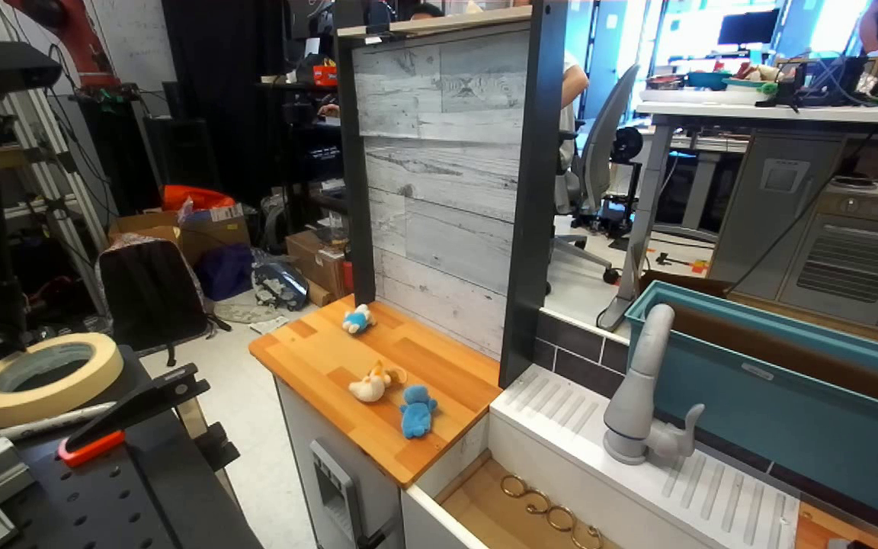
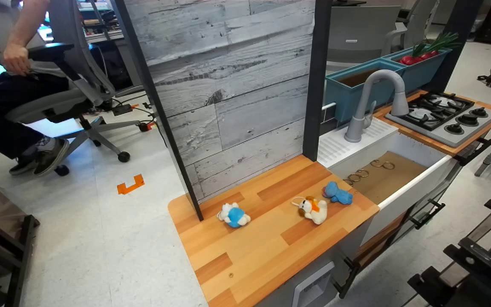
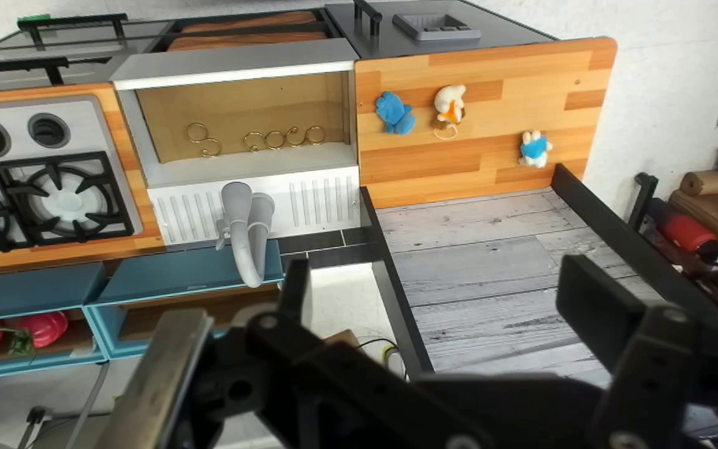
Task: Move the white doll to the left
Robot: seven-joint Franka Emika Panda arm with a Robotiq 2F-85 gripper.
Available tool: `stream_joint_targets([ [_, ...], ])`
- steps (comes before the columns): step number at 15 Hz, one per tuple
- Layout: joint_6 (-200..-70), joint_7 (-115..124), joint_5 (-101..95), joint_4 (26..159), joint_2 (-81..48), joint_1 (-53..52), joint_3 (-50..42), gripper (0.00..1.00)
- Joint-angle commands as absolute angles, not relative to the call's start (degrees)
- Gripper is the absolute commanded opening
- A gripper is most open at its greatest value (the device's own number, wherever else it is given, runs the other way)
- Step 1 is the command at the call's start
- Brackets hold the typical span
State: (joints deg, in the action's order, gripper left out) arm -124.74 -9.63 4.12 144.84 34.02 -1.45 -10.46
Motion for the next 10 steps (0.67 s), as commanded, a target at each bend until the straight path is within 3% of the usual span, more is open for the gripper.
stream_joint_targets([
  [1, -124.5, -10.2, 4.8, 144.7, 33.9, -0.3, -9.5, 1.0],
  [10, -128.9, -7.1, 4.6, 143.1, 22.7, -2.1, -3.8, 1.0],
])
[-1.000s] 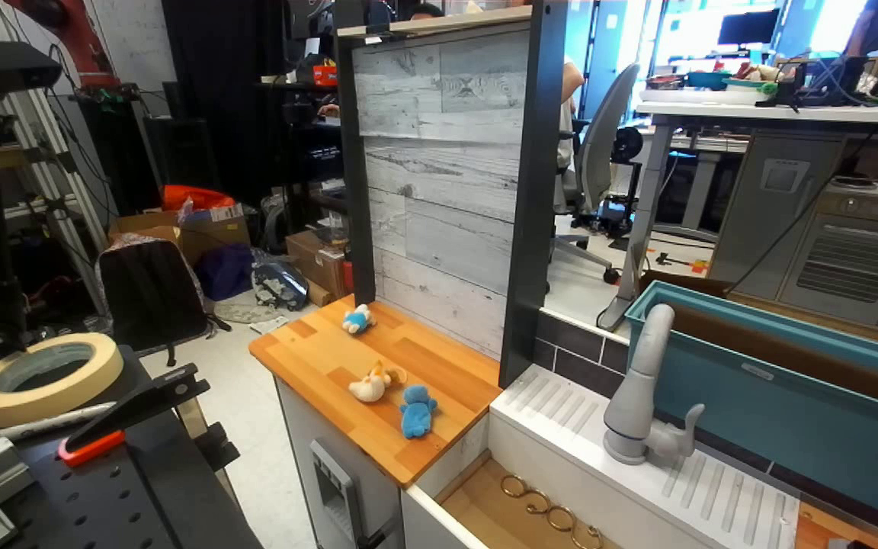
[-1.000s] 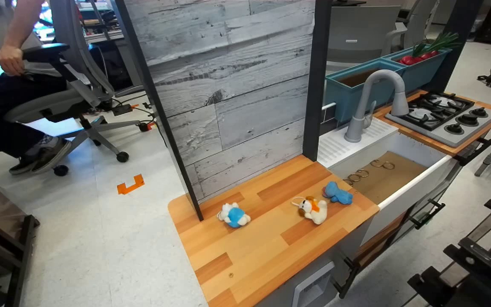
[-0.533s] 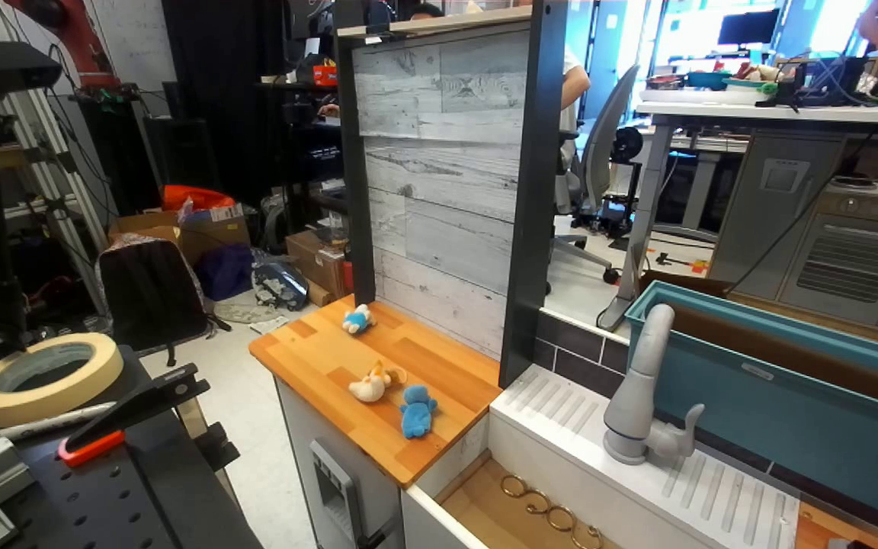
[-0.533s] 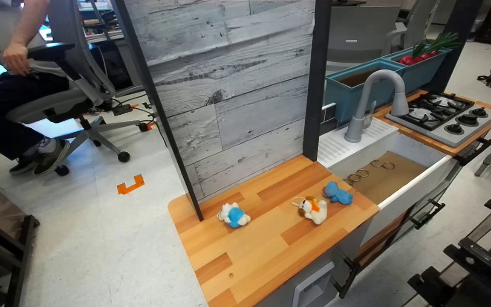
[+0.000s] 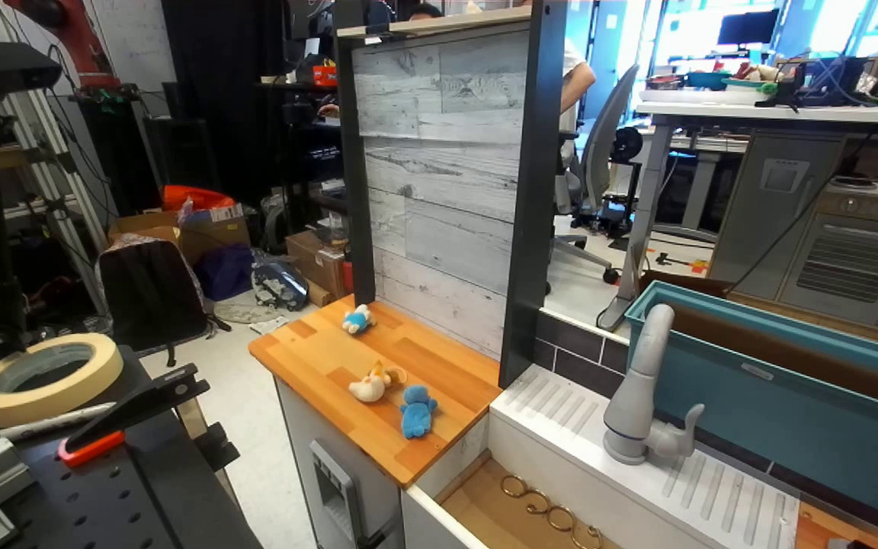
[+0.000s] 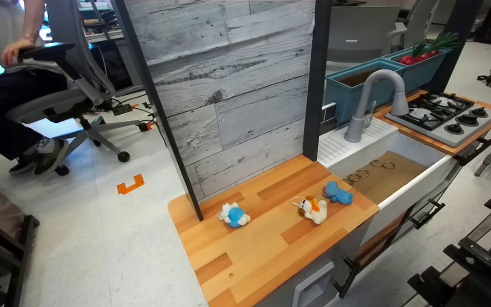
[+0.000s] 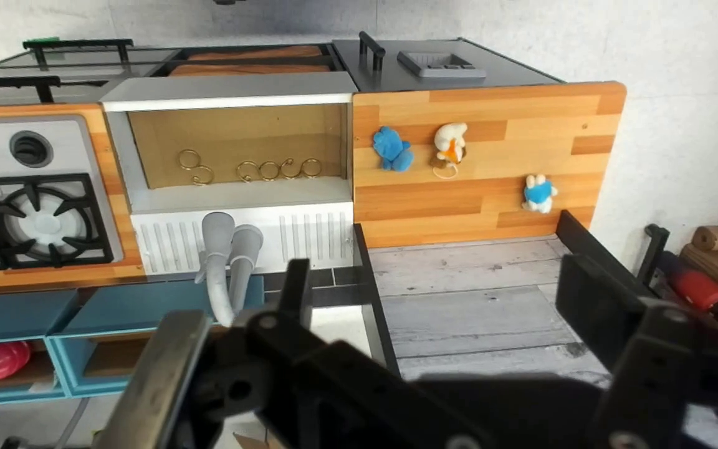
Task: Move the white doll to the left
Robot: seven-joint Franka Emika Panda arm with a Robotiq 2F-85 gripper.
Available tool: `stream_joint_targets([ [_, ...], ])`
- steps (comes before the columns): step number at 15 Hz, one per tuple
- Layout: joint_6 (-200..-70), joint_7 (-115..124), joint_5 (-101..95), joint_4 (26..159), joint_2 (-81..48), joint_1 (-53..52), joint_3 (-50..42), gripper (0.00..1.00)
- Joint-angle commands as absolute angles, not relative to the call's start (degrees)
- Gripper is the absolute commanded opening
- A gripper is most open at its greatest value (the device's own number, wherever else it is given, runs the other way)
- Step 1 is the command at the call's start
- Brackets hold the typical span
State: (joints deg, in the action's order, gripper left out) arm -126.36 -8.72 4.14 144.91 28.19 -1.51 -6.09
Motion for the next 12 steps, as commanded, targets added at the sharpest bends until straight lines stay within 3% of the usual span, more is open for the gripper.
stream_joint_targets([
  [1, -130.1, -6.8, 4.6, 142.7, 20.7, -2.4, -2.9, 1.0],
  [12, -144.0, 5.7, -3.6, 132.2, -7.4, -4.4, 4.5, 1.0],
])
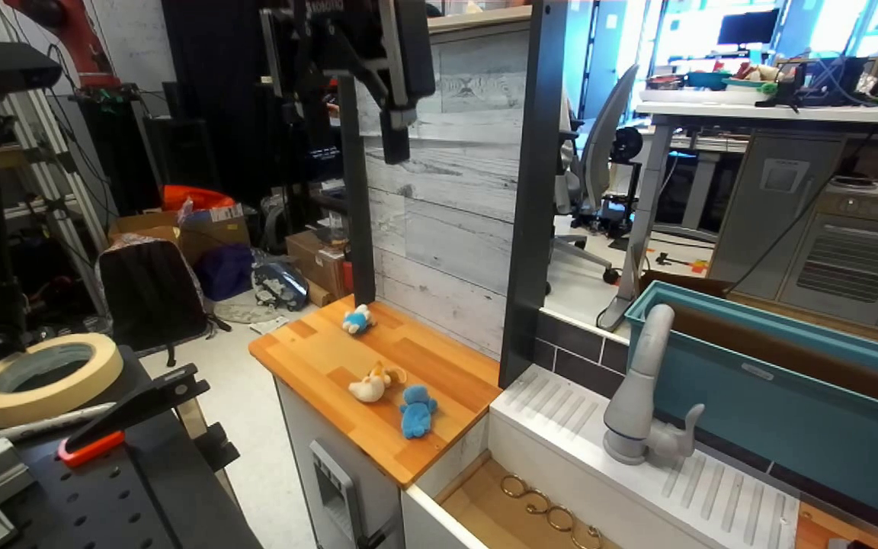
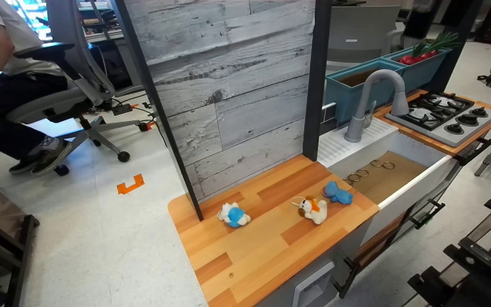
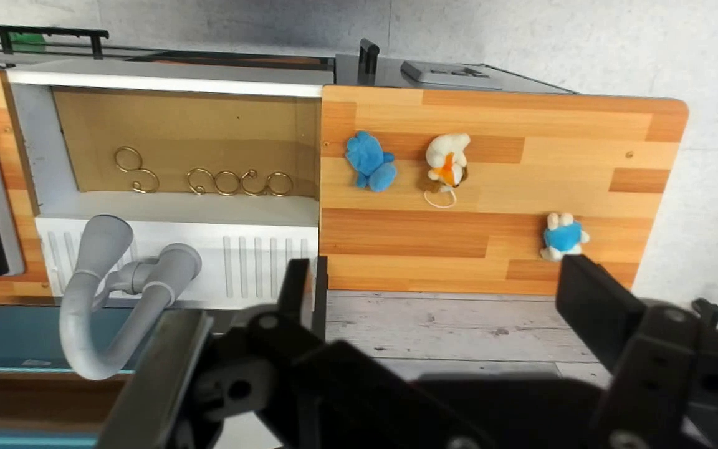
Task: Move the white doll to the left
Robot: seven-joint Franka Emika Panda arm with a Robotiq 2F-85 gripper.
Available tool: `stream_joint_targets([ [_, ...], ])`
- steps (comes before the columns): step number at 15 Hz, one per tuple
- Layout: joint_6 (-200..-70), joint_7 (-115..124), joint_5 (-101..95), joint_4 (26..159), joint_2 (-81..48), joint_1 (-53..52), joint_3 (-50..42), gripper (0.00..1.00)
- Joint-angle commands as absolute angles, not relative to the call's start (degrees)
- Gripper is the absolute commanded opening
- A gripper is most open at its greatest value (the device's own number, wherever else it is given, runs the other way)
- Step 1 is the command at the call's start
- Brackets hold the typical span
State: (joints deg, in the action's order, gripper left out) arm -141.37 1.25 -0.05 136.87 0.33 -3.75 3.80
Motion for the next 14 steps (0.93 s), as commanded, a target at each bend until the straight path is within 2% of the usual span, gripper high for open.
stream_joint_targets([
  [1, -144.7, 7.1, -4.8, 131.1, -9.8, -4.9, 4.5, 1.0],
  [14, -149.1, 14.1, -9.9, 115.1, -36.2, -14.0, 0.9, 1.0],
])
